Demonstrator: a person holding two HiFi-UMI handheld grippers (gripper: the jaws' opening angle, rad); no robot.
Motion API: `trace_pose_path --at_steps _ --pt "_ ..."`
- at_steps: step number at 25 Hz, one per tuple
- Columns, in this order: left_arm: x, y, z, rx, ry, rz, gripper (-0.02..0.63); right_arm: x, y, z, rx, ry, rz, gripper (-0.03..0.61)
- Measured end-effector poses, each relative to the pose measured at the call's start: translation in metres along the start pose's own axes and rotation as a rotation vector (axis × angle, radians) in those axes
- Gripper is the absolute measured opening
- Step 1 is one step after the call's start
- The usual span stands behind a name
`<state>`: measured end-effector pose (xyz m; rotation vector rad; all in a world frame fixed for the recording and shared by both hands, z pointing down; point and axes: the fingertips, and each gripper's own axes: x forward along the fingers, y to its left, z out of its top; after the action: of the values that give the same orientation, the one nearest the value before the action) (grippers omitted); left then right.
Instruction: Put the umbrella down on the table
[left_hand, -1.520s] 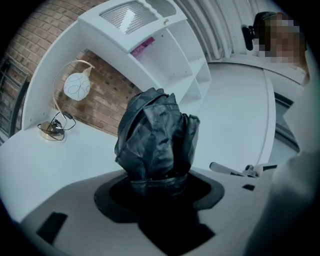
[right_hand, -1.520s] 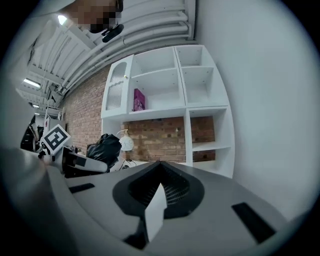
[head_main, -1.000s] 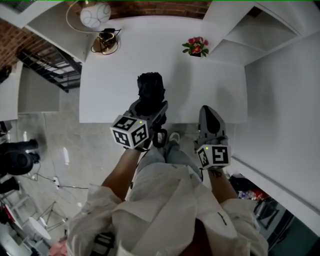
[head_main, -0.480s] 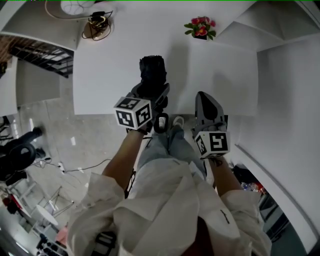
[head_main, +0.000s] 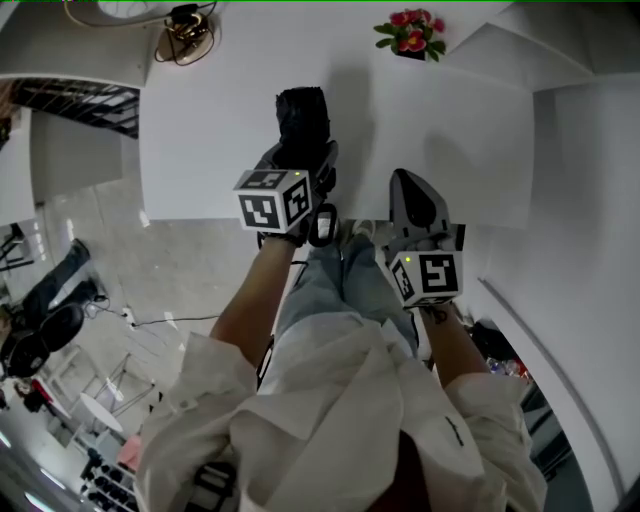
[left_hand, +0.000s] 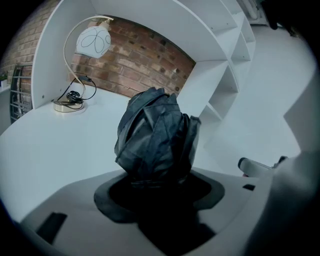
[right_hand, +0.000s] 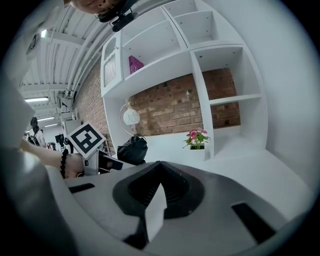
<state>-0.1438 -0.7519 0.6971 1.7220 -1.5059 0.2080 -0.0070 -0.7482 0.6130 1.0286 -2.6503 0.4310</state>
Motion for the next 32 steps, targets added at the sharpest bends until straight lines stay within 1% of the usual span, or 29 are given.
trace_pose_path --at_steps 3,9,16,20,23,32 --pt "0.008 0.008 -0.003 -0.005 0.019 0.044 0.282 0.004 -0.002 -0.004 0.009 0.005 0.002 0.018" --pt "0.020 0.019 -0.007 -0.023 0.073 0.098 0.284 0.008 -0.005 -0.009 0.027 0.013 0.002 0.018" --pt "0.035 0.031 -0.017 -0.082 0.150 0.134 0.288 0.009 -0.012 -0.009 0.041 0.010 -0.013 0.018" --pt "0.043 0.033 -0.020 -0.080 0.197 0.141 0.291 0.009 -0.018 -0.007 0.046 0.011 -0.021 0.018" --pt "0.050 0.036 -0.022 -0.074 0.227 0.164 0.293 0.009 -0.022 -0.008 0.050 0.008 -0.027 0.018" --pt "0.058 0.044 -0.025 -0.071 0.274 0.222 0.307 0.006 -0.026 0.002 0.050 -0.007 -0.035 0.018"
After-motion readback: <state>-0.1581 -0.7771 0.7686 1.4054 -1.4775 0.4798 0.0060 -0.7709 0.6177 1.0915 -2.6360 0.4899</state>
